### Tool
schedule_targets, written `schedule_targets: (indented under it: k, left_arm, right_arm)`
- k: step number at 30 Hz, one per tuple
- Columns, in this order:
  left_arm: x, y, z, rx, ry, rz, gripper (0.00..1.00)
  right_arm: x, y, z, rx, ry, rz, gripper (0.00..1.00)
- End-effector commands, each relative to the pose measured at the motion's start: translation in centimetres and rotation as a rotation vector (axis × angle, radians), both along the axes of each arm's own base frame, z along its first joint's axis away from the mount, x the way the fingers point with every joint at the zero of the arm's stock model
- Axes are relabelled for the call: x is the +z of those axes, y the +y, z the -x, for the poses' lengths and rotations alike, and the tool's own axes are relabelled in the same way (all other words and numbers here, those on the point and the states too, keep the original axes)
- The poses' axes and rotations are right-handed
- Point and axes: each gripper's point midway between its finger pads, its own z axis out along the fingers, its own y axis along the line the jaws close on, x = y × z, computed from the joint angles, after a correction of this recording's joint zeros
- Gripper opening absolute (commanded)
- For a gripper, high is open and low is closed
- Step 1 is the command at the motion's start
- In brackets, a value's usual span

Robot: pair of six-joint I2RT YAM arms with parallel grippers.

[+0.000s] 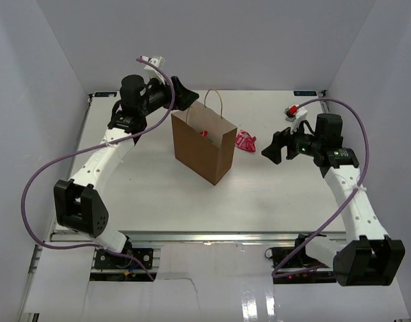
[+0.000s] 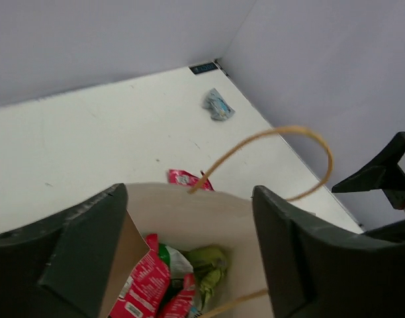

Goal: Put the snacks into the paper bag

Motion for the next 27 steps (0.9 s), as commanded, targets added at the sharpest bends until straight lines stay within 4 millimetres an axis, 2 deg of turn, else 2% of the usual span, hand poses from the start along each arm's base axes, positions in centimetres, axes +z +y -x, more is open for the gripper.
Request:
schedule_targets:
  k: [1, 2, 3, 4, 5, 6, 7, 8, 9, 10, 11, 12, 13, 14, 15, 16, 17, 18, 19, 23, 24, 25, 27]
  left_arm:
    - [9.6, 2.9, 2.1, 0.13, -0.237, 0.007, 0.97]
    - [11.0, 3.8, 3.2, 0.162, -0.265, 0.005, 0.98]
    - [11.2, 4.9, 3.4, 0.217, -0.268, -0.018, 0.98]
    - [11.5, 5.6, 4.0, 0.25, -0.275, -0.022, 0.98]
    - [10.7, 6.3, 4.5, 0.279, -0.258, -0.032, 0.98]
    - [11.8, 7.5, 6.4, 0.311, -0.278, -0.022, 0.98]
    - [11.6, 8.5, 7.1, 0.357, -0.275, -0.026, 0.98]
    - [9.4, 9.0, 7.6, 0.374, -0.236, -0.046, 0.98]
    - [9.7, 10.0, 9.7, 0.392, -0.241, -0.043, 0.98]
    - [8.9, 10.8, 10.4, 0.422, -0.222, -0.051, 0.98]
    - [6.9, 11.2, 10.9, 0.434, -0.181, -0.071, 0.98]
    - [6.6, 12.0, 12.7, 0.444, -0.172, -0.071, 0.98]
    - [5.7, 12.4, 13.4, 0.458, -0.154, -0.073, 0.98]
    - [4.9, 12.9, 14.0, 0.478, -0.135, -0.065, 0.98]
    - [2.4, 13.1, 14.5, 0.479, -0.081, -0.083, 0.98]
    - [2.5, 13.4, 15.8, 0.48, -0.092, -0.066, 0.98]
    - [1.9, 13.5, 16.2, 0.48, -0.081, -0.064, 0.98]
    - [0.4, 14.1, 16.4, 0.512, -0.041, -0.072, 0.98]
    - [0.4, 14.3, 17.0, 0.514, -0.044, -0.063, 0.98]
    - [-1.0, 14.1, 17.4, 0.499, -0.002, -0.064, 0.98]
    - [-1.3, 14.0, 17.4, 0.498, 0.007, -0.062, 0.98]
    - [-1.3, 14.0, 17.3, 0.498, 0.01, -0.062, 0.98]
    - [-1.5, 13.2, 17.2, 0.46, 0.026, -0.059, 0.98]
  right_arm:
    - [-0.9, -2.1, -5.8, -0.355, 0.135, -0.064, 0.9]
    - [-1.9, -2.2, -6.7, -0.411, 0.184, -0.062, 0.9]
    - [-1.9, -2.2, -7.8, -0.481, 0.215, -0.06, 0.91]
    - [-2.7, -2.0, -8.5, -0.498, 0.25, -0.056, 0.91]
    - [-5.0, -1.7, -9.6, -0.503, 0.315, -0.037, 0.92]
    - [-5.6, -1.3, -10.2, -0.506, 0.34, -0.043, 0.92]
    - [-5.8, -0.6, -11.0, -0.493, 0.345, -0.045, 0.92]
    - [-7.7, -0.1, -12.0, -0.488, 0.382, -0.031, 0.92]
    - [-8.3, 0.1, -12.6, -0.487, 0.39, -0.025, 0.92]
    - [-9.5, 0.5, -13.7, -0.487, 0.421, -0.023, 0.91]
    - [-9.9, 0.8, -14.1, -0.48, 0.434, -0.026, 0.91]
    - [-10.4, 1.0, -14.6, -0.476, 0.442, -0.024, 0.9]
    - [-11.8, 1.3, -15.0, -0.465, 0.467, -0.012, 0.9]
    - [-11.5, 1.6, -15.8, -0.452, 0.45, -0.017, 0.88]
    - [-11.8, 1.9, -16.2, -0.447, 0.45, -0.011, 0.88]
    - [-12.8, 2.0, -16.6, -0.448, 0.454, 0.012, 0.88]
    - [-13.2, 2.2, -16.9, -0.451, 0.452, 0.021, 0.88]
    - [-13.2, 2.5, -17.3, -0.45, 0.44, 0.028, 0.87]
    - [-14.3, 2.3, -17.5, -0.471, 0.447, 0.052, 0.87]
    - [-16.5, 2.3, -18.0, -0.496, 0.469, 0.091, 0.86]
    - [-16.5, 2.5, -18.4, -0.496, 0.462, 0.092, 0.86]
    - [-17.6, 2.2, -18.7, -0.514, 0.473, 0.11, 0.86]
    - [-18.6, 2.4, -19.7, -0.516, 0.477, 0.116, 0.84]
